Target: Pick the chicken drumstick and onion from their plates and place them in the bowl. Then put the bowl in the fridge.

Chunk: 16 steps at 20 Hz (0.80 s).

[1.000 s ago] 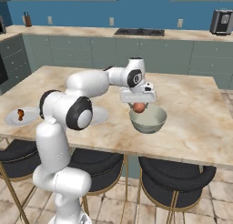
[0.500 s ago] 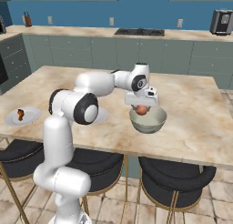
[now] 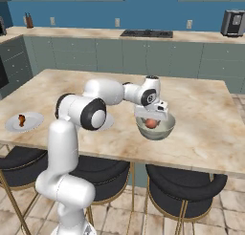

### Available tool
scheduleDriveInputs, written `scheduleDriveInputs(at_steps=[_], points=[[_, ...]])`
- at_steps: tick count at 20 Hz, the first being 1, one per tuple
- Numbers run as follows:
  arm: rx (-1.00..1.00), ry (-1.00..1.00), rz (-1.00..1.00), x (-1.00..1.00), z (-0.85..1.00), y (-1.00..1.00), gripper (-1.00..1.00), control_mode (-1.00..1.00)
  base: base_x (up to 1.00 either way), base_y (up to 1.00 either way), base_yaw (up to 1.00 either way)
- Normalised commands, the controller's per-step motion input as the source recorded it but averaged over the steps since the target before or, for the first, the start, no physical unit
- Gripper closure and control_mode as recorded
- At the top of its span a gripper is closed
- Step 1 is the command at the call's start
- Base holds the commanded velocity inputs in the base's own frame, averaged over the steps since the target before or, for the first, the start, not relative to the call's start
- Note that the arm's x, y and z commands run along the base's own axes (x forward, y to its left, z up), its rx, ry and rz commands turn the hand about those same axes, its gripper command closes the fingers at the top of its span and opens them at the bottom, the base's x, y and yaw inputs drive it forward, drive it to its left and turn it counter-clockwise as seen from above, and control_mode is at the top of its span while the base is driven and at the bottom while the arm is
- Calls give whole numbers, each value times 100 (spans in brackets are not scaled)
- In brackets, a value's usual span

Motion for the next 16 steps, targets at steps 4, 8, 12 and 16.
scheduleDriveInputs(at_steps=[4,8,12,16], points=[[0,-8,-6,-15,-33,-7,100,-100,0,0,0],[0,-8,-4,0,-17,-5,100,-100,0,0,0],[0,-2,0,1,7,-2,-100,-100,0,0,0],[0,0,0,0,25,-5,-100,-100,0,0,0]])
